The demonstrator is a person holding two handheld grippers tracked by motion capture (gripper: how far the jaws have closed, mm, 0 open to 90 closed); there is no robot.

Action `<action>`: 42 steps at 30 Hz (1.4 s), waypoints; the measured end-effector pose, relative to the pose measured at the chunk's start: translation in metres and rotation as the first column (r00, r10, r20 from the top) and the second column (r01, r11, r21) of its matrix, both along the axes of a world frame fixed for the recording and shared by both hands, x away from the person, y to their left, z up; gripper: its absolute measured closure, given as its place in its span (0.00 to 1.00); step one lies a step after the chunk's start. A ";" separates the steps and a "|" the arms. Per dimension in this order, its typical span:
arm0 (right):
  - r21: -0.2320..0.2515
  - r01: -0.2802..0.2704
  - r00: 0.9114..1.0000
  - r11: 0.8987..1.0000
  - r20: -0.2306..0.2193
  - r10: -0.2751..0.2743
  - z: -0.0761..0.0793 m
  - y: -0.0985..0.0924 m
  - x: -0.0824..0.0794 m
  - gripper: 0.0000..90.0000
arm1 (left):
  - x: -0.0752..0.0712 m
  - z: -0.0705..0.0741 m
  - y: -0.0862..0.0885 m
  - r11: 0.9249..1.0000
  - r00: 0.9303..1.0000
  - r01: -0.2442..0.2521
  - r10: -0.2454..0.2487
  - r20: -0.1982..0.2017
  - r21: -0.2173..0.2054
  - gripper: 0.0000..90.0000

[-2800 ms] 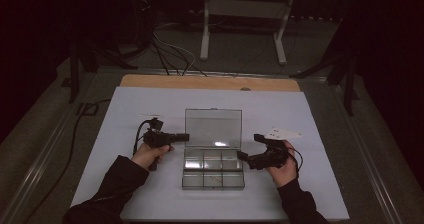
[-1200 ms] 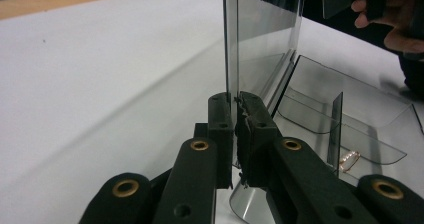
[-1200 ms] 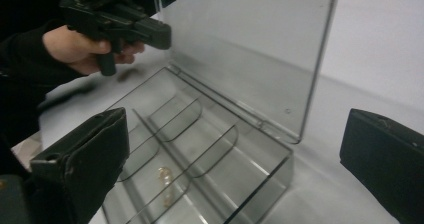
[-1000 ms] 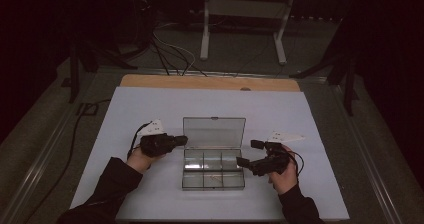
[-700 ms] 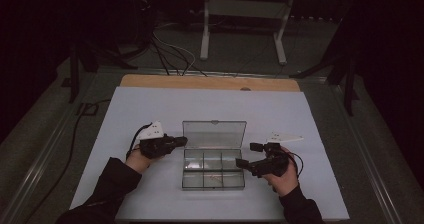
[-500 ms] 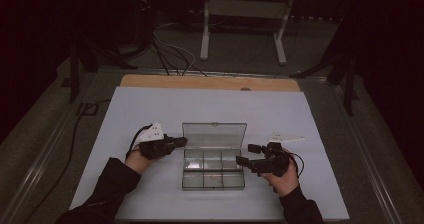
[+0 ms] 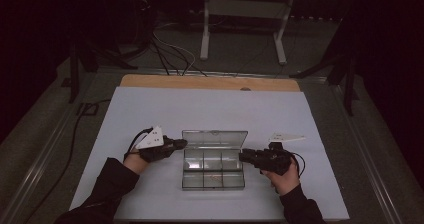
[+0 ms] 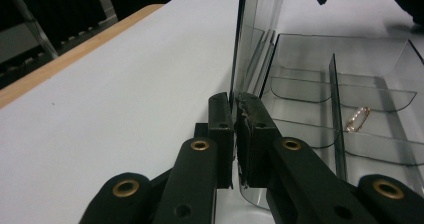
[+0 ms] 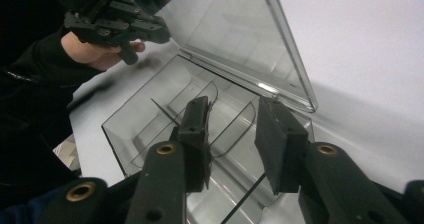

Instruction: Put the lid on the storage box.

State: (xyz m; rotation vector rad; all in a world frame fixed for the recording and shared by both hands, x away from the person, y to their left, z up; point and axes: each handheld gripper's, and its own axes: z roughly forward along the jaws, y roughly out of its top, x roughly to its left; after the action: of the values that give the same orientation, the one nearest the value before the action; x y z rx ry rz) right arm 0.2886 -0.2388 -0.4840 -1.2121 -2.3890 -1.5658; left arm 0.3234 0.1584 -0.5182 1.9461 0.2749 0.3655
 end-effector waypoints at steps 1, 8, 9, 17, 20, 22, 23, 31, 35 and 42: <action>-0.005 0.002 1.000 1.000 -0.004 -0.002 0.000 0.000 0.000 0.80 | 0.000 0.000 0.000 1.000 1.000 0.002 -0.002 0.007 0.003 0.97; 0.006 0.001 1.000 1.000 -0.015 -0.001 0.001 -0.003 0.001 1.00 | -0.004 0.000 -0.001 0.999 0.998 0.010 -0.012 0.056 0.031 0.96; 0.004 0.001 1.000 1.000 -0.014 -0.001 0.001 -0.002 0.001 1.00 | -0.004 0.000 -0.001 0.999 0.998 0.012 -0.014 0.060 0.033 0.96; 0.013 0.017 0.999 1.000 -0.028 -0.017 0.001 -0.003 0.004 1.00 | -0.007 0.000 0.001 0.997 0.995 0.041 -0.046 0.090 0.062 0.94; 0.017 0.019 0.999 1.000 -0.029 -0.019 0.001 -0.003 0.004 1.00 | -0.008 0.000 0.001 0.996 0.994 0.044 -0.051 0.094 0.071 0.94; 0.017 0.020 0.999 1.000 -0.031 -0.020 0.001 -0.003 0.004 1.00 | -0.008 0.000 0.001 0.996 0.995 0.048 -0.054 0.089 0.072 0.93; 0.018 0.020 0.999 1.000 -0.032 -0.020 0.001 -0.003 0.004 1.00 | -0.009 0.000 0.001 0.996 0.995 0.049 -0.055 0.087 0.073 0.93; 0.014 0.020 0.999 1.000 -0.032 -0.020 0.001 -0.003 0.003 1.00 | -0.011 0.002 0.005 0.999 0.999 0.035 -0.035 0.014 0.038 0.72; 0.006 0.017 0.999 1.000 -0.032 -0.017 0.000 -0.002 0.002 1.00 | -0.012 0.003 0.012 0.999 0.998 0.034 -0.032 -0.056 0.024 0.60; -0.006 0.015 0.999 1.000 -0.036 -0.015 0.000 -0.001 0.000 1.00 | -0.011 0.003 0.025 1.000 0.984 -0.006 0.007 -0.180 0.004 0.48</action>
State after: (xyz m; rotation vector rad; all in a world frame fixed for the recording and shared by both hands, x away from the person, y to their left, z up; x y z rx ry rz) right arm 0.2889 -0.2402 -0.4840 -1.2509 -2.3693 -1.5286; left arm 0.3121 0.1837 -0.5152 1.9852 0.3983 0.1942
